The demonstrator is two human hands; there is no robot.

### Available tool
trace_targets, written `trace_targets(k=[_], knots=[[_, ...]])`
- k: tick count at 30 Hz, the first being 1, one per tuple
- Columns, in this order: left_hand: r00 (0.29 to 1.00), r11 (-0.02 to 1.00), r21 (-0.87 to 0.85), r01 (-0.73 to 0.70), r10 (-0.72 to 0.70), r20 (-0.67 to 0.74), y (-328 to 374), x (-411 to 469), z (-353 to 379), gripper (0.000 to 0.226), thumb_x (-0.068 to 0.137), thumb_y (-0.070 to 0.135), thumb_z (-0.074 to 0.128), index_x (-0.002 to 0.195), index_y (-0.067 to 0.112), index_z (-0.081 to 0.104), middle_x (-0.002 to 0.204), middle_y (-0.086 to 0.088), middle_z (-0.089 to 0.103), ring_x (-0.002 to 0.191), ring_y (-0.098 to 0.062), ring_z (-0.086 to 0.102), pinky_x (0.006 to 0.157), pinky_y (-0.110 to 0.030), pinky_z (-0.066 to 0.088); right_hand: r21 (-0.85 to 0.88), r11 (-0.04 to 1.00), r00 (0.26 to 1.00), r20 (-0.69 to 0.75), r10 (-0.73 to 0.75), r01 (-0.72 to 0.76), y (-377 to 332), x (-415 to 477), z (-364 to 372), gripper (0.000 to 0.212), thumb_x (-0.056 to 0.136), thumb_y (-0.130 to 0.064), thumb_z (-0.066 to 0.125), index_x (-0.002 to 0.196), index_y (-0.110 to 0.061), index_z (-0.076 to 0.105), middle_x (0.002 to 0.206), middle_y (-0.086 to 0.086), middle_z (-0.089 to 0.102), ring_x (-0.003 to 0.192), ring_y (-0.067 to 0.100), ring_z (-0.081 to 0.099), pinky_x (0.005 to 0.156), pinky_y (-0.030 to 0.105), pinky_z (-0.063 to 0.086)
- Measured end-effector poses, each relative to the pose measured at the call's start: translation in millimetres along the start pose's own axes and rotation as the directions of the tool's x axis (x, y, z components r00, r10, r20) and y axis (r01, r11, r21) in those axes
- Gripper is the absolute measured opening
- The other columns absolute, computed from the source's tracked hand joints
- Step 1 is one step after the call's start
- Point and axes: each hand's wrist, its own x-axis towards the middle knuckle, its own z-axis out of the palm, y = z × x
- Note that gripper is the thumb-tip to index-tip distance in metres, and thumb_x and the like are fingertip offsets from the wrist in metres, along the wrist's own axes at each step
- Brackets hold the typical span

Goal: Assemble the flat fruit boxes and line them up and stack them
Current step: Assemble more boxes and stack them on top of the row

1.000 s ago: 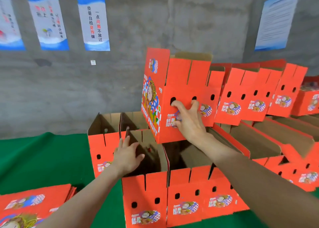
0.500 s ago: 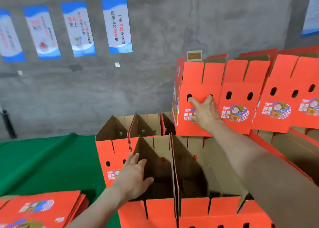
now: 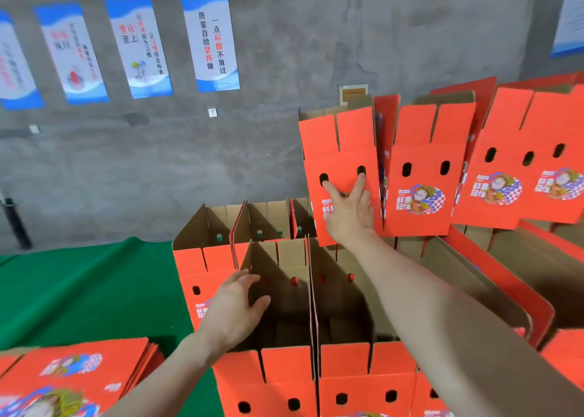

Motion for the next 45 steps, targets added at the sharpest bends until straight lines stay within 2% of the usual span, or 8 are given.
trace_targets(k=[10,16,21,26,32,36,41,45], knots=[[0.993,0.968,-0.249,-0.026,-0.003,-0.115,-20,-35,-28,0.027,0.096,0.020,0.054,0.119,0.013,0.065,0.124,0.000,0.063,0.117,-0.011,0.054,0.090,-0.009,0.034,0.163,0.979,0.985,0.139,0.101,-0.124,-27,-13,-21,0.077,0.086,-0.011,0.061,0.145,-0.041,0.022,0.154,0.019,-0.019,0.137,0.046,0.021,0.101,0.045,0.040],[0.986,0.962,-0.254,0.099,-0.130,-0.108,-118,-93,-40,0.035,0.100,0.023,0.044,0.130,0.009,0.055,0.132,-0.004,0.059,0.124,-0.016,0.052,0.100,-0.018,0.034,0.258,0.965,0.999,-0.032,-0.034,0.042,-77,-46,-36,0.060,0.086,-0.016,0.063,0.140,-0.019,0.038,0.150,0.021,0.019,0.131,0.045,0.030,0.105,0.046,0.032],[0.870,0.870,0.022,0.493,-0.493,-0.026,-256,-148,-56,0.050,0.098,0.032,0.048,0.140,0.006,0.041,0.143,-0.015,0.045,0.130,-0.028,0.046,0.102,-0.028,0.033,0.393,0.837,0.923,-0.110,-0.369,0.382,-167,-118,-36,0.041,0.085,-0.008,0.062,0.125,-0.004,0.053,0.136,0.018,0.042,0.129,0.034,0.038,0.109,0.037,0.029],[0.748,0.710,0.369,0.599,-0.661,0.057,-358,-209,-62,0.060,0.096,0.053,0.035,0.148,0.025,0.025,0.160,-0.004,0.008,0.147,-0.023,0.010,0.115,-0.046,0.018,0.458,0.715,0.783,0.064,-0.619,0.528,-256,-203,7,0.031,0.088,-0.015,0.060,0.118,-0.006,0.058,0.123,0.011,0.053,0.118,0.028,0.047,0.103,0.032,0.033],[0.749,0.704,0.399,0.587,-0.659,0.061,-366,-256,-31,0.072,0.094,0.064,0.019,0.151,0.030,-0.010,0.159,0.006,-0.016,0.147,-0.020,-0.013,0.116,-0.048,-0.003,0.404,0.902,0.654,0.644,-0.397,0.149,-304,-286,98,0.028,0.093,-0.022,0.052,0.118,-0.010,0.055,0.122,0.012,0.058,0.113,0.029,0.055,0.094,0.032,0.044],[0.743,0.721,0.348,0.599,-0.662,0.094,-343,-267,-23,0.073,0.094,0.064,0.019,0.151,0.028,-0.009,0.159,0.004,-0.018,0.146,-0.021,-0.018,0.116,-0.048,-0.006,0.277,0.950,0.504,0.847,-0.171,-0.142,-295,-345,142,0.027,0.096,-0.030,0.049,0.074,-0.015,0.048,0.082,0.006,0.062,0.072,0.023,0.060,0.074,0.032,0.050],[0.834,0.843,0.057,0.535,-0.538,0.126,-322,-282,-35,0.065,0.094,0.042,0.050,0.150,0.031,0.018,0.160,0.005,0.001,0.148,-0.014,-0.003,0.117,-0.038,-0.001,0.208,0.828,0.492,0.866,0.092,-0.520,-283,-365,154,0.025,0.092,-0.033,0.058,0.075,-0.014,0.058,0.091,0.008,0.071,0.081,0.025,0.069,0.076,0.038,0.058],[0.924,0.913,-0.148,0.380,-0.370,0.093,-317,-289,-77,0.061,0.090,0.037,0.061,0.144,0.023,0.037,0.153,0.008,0.024,0.143,-0.010,0.024,0.117,-0.028,0.018,0.345,0.554,0.503,0.850,0.159,-0.758,-286,-343,139,0.016,0.094,-0.019,0.057,0.088,-0.005,0.061,0.097,0.014,0.067,0.076,0.023,0.063,0.072,0.034,0.051]])
